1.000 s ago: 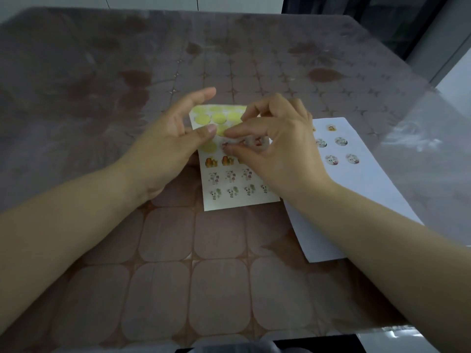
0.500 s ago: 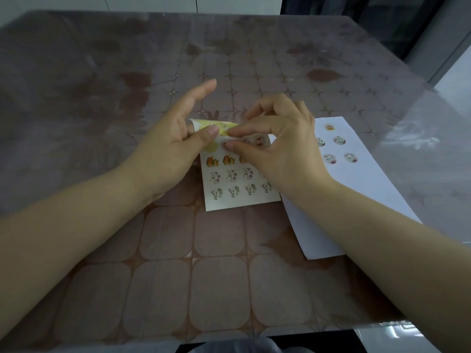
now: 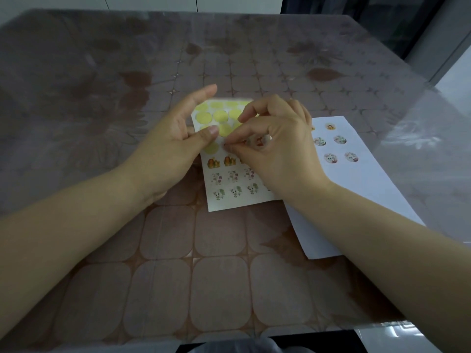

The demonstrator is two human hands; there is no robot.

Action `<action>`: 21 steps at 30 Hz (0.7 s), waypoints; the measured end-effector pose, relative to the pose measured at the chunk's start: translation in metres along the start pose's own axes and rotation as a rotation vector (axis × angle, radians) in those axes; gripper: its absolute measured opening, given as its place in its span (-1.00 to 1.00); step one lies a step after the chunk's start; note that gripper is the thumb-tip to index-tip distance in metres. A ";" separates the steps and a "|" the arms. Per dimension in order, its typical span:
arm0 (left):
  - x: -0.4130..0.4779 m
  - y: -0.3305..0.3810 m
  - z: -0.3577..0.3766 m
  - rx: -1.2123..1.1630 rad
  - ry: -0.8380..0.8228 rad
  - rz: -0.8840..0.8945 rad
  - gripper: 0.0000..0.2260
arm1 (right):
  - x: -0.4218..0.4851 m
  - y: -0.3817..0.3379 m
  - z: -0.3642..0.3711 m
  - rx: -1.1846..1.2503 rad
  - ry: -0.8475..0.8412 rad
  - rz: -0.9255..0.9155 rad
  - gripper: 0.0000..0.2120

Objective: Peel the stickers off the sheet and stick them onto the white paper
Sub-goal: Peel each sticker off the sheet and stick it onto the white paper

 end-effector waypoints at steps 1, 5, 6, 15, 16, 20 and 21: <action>0.000 0.000 0.000 -0.001 0.002 0.002 -0.55 | 0.000 0.000 0.000 0.012 -0.006 0.020 -0.95; 0.001 -0.001 -0.001 0.001 0.013 -0.008 -0.54 | 0.000 0.001 -0.001 0.047 -0.031 0.056 -0.94; 0.001 -0.002 -0.002 0.003 0.018 -0.010 -0.54 | 0.000 0.001 -0.002 0.058 -0.050 0.052 -0.95; 0.001 -0.002 -0.005 0.095 0.011 -0.033 -0.49 | 0.004 0.004 -0.016 0.379 -0.238 0.307 -0.88; 0.000 0.000 -0.003 0.077 -0.010 -0.027 -0.47 | 0.003 0.005 -0.016 0.386 -0.234 0.330 -0.89; -0.003 0.003 0.002 0.025 -0.068 -0.046 -0.26 | 0.001 0.005 -0.015 0.389 -0.253 0.361 -0.91; -0.003 0.003 0.002 0.035 -0.082 -0.062 -0.19 | 0.001 0.005 -0.014 0.386 -0.258 0.367 -0.92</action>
Point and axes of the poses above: each hand's wrist, its own x-axis towards the middle knuckle, its own z-axis out of the palm, y = z × x, the point moved 2 cm from there along x, towards the middle knuckle, and after that the axes turned 6 degrees about -z, right-handed, at the moved point
